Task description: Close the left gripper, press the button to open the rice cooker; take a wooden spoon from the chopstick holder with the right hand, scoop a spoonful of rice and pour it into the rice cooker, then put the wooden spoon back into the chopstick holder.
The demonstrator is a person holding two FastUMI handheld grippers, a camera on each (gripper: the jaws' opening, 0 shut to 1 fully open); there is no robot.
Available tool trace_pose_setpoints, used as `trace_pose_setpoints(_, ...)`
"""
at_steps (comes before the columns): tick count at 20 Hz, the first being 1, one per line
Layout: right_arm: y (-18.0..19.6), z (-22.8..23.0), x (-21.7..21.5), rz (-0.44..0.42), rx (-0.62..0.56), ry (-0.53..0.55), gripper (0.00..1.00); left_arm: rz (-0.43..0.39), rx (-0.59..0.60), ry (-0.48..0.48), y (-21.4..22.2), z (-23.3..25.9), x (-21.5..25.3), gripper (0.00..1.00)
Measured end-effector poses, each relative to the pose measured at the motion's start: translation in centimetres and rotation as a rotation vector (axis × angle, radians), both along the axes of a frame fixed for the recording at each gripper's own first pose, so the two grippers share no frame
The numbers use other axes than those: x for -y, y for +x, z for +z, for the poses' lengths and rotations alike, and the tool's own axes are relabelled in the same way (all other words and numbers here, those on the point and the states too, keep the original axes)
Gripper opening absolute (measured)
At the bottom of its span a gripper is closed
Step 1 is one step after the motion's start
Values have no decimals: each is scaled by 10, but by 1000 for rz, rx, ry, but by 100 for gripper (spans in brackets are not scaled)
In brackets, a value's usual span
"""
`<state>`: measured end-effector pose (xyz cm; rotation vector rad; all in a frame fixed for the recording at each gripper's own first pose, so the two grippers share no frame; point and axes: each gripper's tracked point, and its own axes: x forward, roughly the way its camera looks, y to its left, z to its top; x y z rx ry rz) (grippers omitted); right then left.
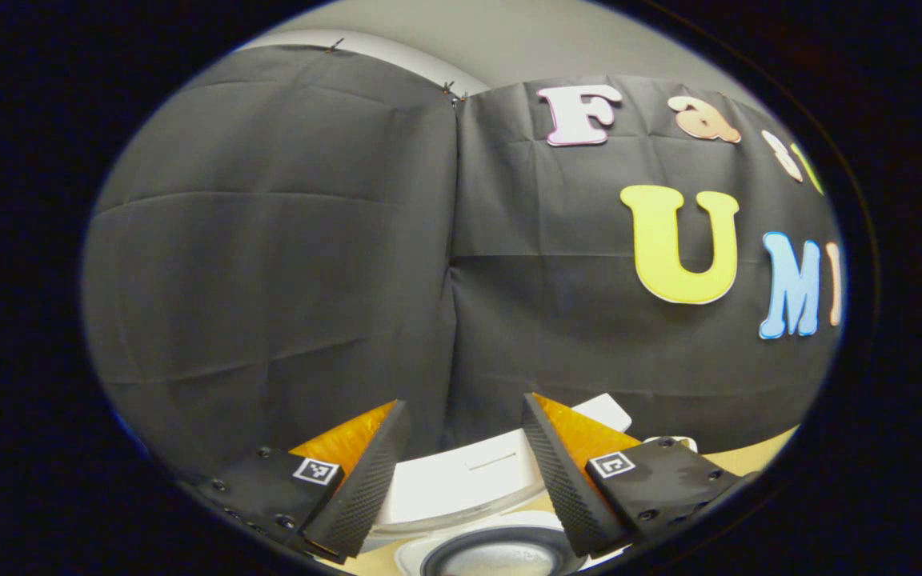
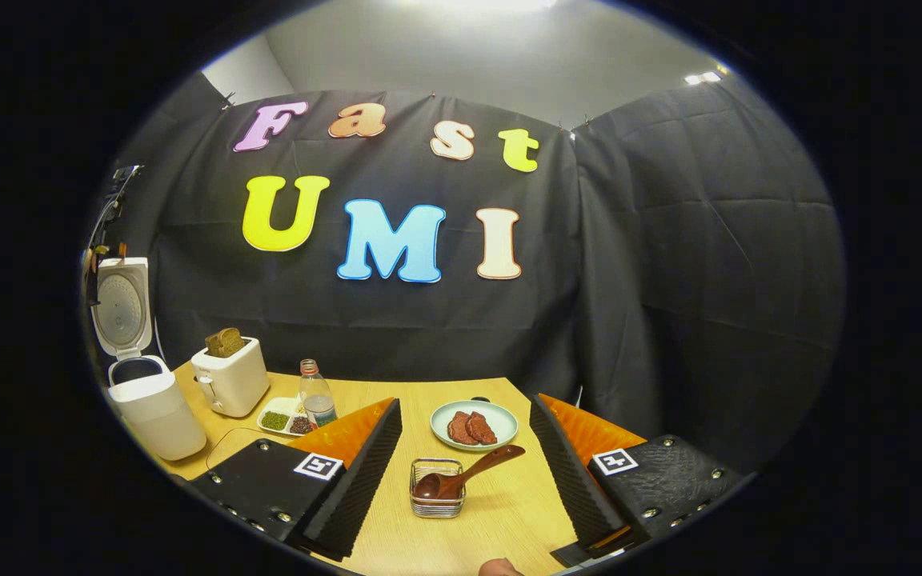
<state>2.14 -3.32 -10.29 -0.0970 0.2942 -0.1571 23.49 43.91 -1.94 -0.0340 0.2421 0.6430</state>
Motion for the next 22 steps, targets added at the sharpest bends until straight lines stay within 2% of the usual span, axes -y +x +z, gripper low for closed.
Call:
trace_pose_setpoints(3, 5, -2, 15, 9, -9, 8, 98, -2, -8, -15, -12, -6, 17, 96)
trace_pose_setpoints(4, 6, -2, 21, 9, -9, 9, 98, -1, -14, -18, -15, -7, 23, 100)
trace_pose_setpoints(6, 10, -1, 31, 13, -6, 7, 98, 0, -20, -26, -20, -8, 33, 96)
trace_pose_setpoints(13, 23, -9, 59, 55, -23, -8, 98, -19, -63, -56, -46, -29, 87, 97)
trace_pose_setpoints(16, 28, -9, 67, 75, -15, -2, 98, -32, -90, -82, -54, -48, 112, 98)
trace_pose_setpoints(22, 33, -12, 82, 106, -11, -17, 98, -30, -150, -71, -72, -83, 148, 96)
